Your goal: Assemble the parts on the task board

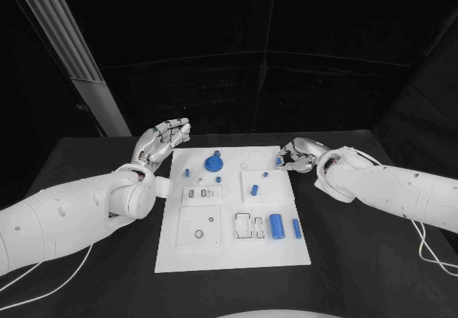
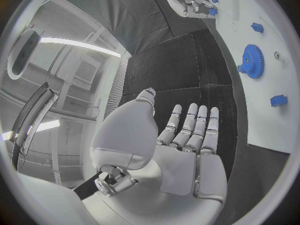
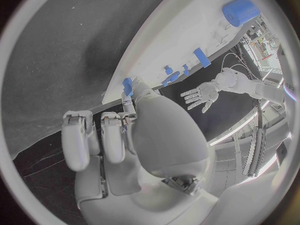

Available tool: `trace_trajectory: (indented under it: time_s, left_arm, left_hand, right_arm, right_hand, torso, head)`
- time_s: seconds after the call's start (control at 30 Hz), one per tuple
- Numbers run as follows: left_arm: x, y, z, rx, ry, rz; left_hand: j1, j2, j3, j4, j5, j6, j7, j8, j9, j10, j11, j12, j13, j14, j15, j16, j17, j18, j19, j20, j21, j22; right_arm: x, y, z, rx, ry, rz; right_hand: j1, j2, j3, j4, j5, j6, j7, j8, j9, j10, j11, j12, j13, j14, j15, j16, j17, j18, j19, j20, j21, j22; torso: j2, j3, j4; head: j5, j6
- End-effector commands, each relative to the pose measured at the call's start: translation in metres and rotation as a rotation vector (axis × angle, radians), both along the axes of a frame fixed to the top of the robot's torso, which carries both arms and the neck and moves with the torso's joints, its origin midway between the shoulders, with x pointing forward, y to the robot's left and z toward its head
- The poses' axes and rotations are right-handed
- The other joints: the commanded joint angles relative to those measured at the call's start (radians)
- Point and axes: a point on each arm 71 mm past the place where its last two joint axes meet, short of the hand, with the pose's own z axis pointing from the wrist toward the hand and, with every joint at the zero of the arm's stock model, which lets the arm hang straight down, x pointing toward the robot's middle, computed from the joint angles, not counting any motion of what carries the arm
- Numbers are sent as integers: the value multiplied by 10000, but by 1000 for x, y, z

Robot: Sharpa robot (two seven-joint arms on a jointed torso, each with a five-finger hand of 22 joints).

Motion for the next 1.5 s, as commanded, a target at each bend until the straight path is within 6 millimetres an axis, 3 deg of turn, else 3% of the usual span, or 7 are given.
trace_trajectory:
  time_s: [0.03,0.3,0.7,1.03,1.23,1.33,1.5]
  left_arm:
    - [-6,0,19,-809,-2616,-238]
    - [-6,0,19,-811,-2608,-243]
    - [-7,0,19,-808,-2605,-236]
    - [-6,0,19,-805,-2601,-236]
    - [-6,-1,19,-802,-2600,-248]
    - [-5,-2,19,-809,-2596,-265]
    - [-5,-3,19,-812,-2595,-279]
  left_hand:
    - [23,102,-77,5,57,-62,1450,36,-12,-62,14,51,-2,14,65,61,3,18,-83,-17,21,3]
    - [21,109,-82,6,59,-67,1450,42,-13,-64,14,55,-1,13,66,61,3,18,-85,-17,23,6]
    - [19,117,-88,7,60,-73,1450,48,-14,-67,15,58,-1,12,66,62,3,18,-87,-18,25,9]
    - [17,124,-95,7,62,-80,1450,56,-15,-70,15,62,-1,11,67,62,3,19,-93,-18,26,9]
    - [17,124,-95,7,62,-80,1450,56,-15,-70,15,62,-1,11,67,62,3,19,-93,-18,26,9]
    - [17,124,-95,7,62,-80,1450,56,-15,-70,15,62,-1,11,67,62,3,19,-93,-18,26,9]
    - [17,124,-95,7,62,-80,1450,56,-15,-70,15,62,-1,11,67,62,3,19,-93,-18,26,9]
  right_arm:
    - [0,1,0,-126,80,25]
    - [0,3,0,-131,112,56]
    - [1,5,3,21,-388,-80]
    - [-3,13,15,635,-1639,-7]
    - [-6,30,28,1134,-2011,292]
    - [-7,46,36,1326,-1972,582]
    - [-11,74,39,1542,-1611,1071]
  right_hand:
    - [67,19,62,-7,27,75,3,50,9,1059,-77,25,2631,1022,-68,24,2633,-74,1035,-73,32,2634]
    - [44,41,54,1,31,173,14,81,18,1059,-61,25,2631,1022,-72,24,2633,-74,1035,-84,32,2634]
    - [263,406,193,-241,178,1408,-3,474,167,1059,-42,25,2631,1022,-51,24,2633,-74,1035,-89,32,2634]
    - [284,390,159,-320,173,1620,76,491,177,1059,12,25,2631,1022,-29,24,2633,-74,1035,-77,32,2634]
    - [282,381,145,-332,173,1659,100,490,178,1059,34,25,2631,1022,-19,24,2633,-74,1035,-72,32,2634]
    - [270,380,133,-333,170,1696,116,491,179,1059,49,25,2631,1022,-10,24,2633,-74,1035,-67,32,2634]
    - [252,386,118,-332,159,1748,138,494,181,1059,69,25,2631,1022,3,24,2633,-74,1035,-60,32,2634]
  torso:
    - [-3,-4,-4]
    - [5,0,2]
    - [-8,1,-2]
    - [-12,-3,-1]
    - [-12,-17,13]
    - [-5,-6,5]
    - [-5,-19,22]
  head:
    - [21,-10]
    - [59,-28]
    - [93,-68]
    - [217,-45]
    - [305,-80]
    - [361,-83]
    - [454,-130]
